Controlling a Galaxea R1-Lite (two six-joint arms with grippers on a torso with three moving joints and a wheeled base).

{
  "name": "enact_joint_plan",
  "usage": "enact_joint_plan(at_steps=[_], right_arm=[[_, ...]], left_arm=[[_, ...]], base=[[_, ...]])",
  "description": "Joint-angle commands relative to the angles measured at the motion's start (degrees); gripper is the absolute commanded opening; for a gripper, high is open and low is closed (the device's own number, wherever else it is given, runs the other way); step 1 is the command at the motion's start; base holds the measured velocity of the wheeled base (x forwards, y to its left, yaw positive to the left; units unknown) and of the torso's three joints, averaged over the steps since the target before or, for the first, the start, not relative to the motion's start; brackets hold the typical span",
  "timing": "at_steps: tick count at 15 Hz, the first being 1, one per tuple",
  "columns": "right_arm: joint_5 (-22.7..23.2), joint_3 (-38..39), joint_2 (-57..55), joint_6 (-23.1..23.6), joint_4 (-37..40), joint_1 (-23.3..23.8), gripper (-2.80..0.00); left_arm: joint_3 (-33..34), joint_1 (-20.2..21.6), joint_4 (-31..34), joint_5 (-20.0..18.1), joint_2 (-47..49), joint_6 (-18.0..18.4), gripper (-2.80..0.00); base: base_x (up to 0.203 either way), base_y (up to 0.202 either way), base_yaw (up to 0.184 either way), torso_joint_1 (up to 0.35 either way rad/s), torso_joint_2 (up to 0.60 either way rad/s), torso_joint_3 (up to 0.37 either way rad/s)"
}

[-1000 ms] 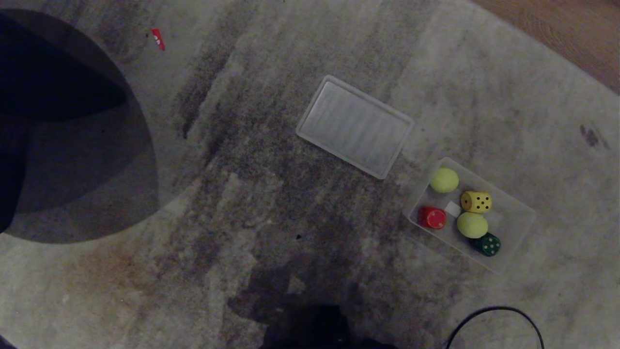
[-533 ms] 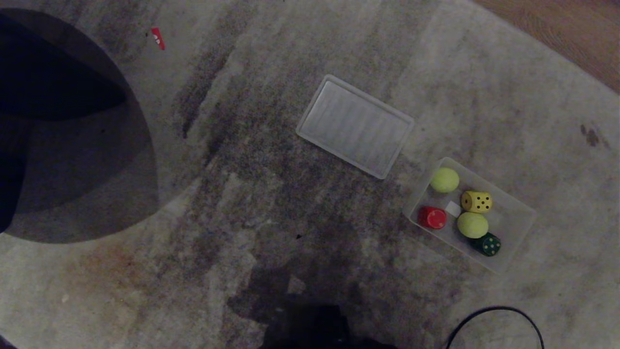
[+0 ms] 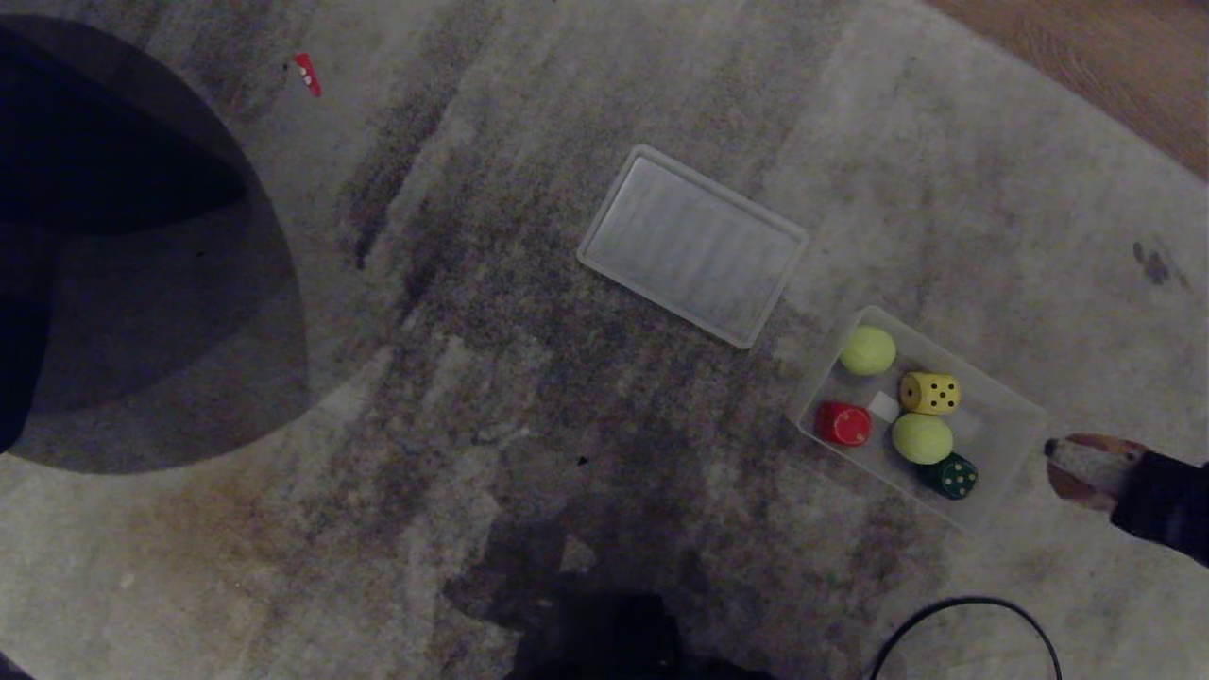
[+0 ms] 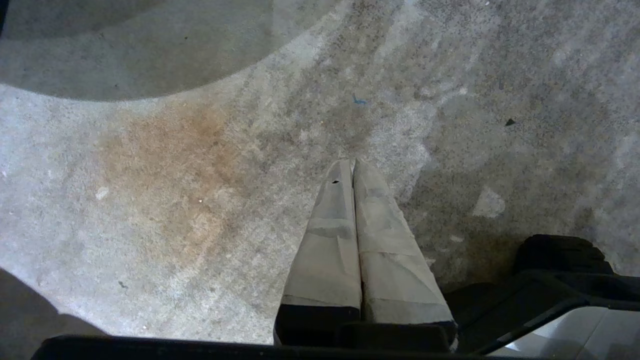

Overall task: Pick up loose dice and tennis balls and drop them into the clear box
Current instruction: Put the toys in the box

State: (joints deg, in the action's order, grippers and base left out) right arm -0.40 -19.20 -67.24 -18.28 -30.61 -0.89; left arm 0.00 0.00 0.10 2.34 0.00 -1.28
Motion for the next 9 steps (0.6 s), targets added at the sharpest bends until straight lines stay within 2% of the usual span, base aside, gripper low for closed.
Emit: enact_joint_plan(at_steps=[1, 3, 5, 9], right_arm=[[0.0, -0.3, -19.1, -3.5, -12.7, -1.2, -2.8], [0.1, -0.7, -26.8, -6.0, -20.9, -3.0, -2.8], [0.3, -2.7, -33.5, -7.5, -25.7, -4.1, -2.8], [0.3, -10.0, -40.5, -9.5, -27.8, -4.2, -2.8]], left_arm=[[0.1, 0.0, 0.0, 0.0, 0.1, 0.0, -2.8], [0.1, 0.0, 0.0, 0.0, 0.1, 0.0, -2.8], [0.1, 0.0, 0.0, 0.0, 0.1, 0.0, -2.8], [0.1, 0.0, 0.0, 0.0, 0.1, 0.0, -2.8]], base=[[0.0, 0.0, 0.0, 0.0, 0.0, 0.0], [0.0, 0.0, 0.0, 0.0, 0.0, 0.0], [0.0, 0.0, 0.0, 0.0, 0.0, 0.0], [0.0, 0.0, 0.0, 0.0, 0.0, 0.0]])
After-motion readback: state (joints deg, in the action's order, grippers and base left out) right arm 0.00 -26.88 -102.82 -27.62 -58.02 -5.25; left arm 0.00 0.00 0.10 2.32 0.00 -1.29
